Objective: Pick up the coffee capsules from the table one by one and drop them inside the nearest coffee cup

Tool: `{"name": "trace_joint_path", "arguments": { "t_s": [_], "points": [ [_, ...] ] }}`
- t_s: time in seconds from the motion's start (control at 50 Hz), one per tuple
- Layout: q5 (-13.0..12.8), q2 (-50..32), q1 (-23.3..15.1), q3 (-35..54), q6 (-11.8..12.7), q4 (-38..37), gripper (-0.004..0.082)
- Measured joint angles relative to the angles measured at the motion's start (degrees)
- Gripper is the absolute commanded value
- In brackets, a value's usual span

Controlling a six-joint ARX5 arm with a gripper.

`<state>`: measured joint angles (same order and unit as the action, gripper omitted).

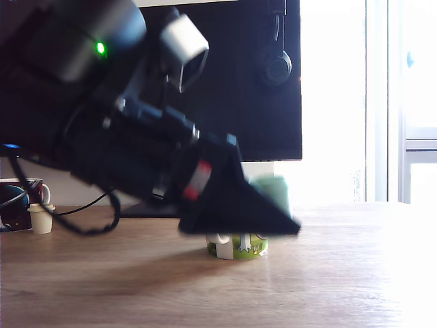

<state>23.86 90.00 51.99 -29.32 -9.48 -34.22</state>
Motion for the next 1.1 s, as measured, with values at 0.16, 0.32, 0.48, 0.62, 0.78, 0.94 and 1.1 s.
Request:
{"name": "trace_joint_path", "arguments": {
  "t_s": [0.16,0.32,0.48,0.62,0.78,0.94,1.1],
  "points": [
    [-2.3,-1.0,-2.8,-2.9,0.2,0.0,0.0231],
    [-5.6,-1.0,-6.2,-6.0,0.3,1.6,0.0231],
    [-7.8,-1.0,-9.8,-8.7,0.3,6.8,0.023],
    [-7.9,-1.0,-11.5,-13.5,0.3,15.1,0.023],
    [-7.9,-1.0,-11.7,-19.7,0.3,23.9,0.023],
    [-8.1,-1.0,-11.7,-23.4,0.3,32.2,0.023],
    [-8.6,-1.0,-11.7,-25.5,1.4,38.9,0.0231]
  ]
}}
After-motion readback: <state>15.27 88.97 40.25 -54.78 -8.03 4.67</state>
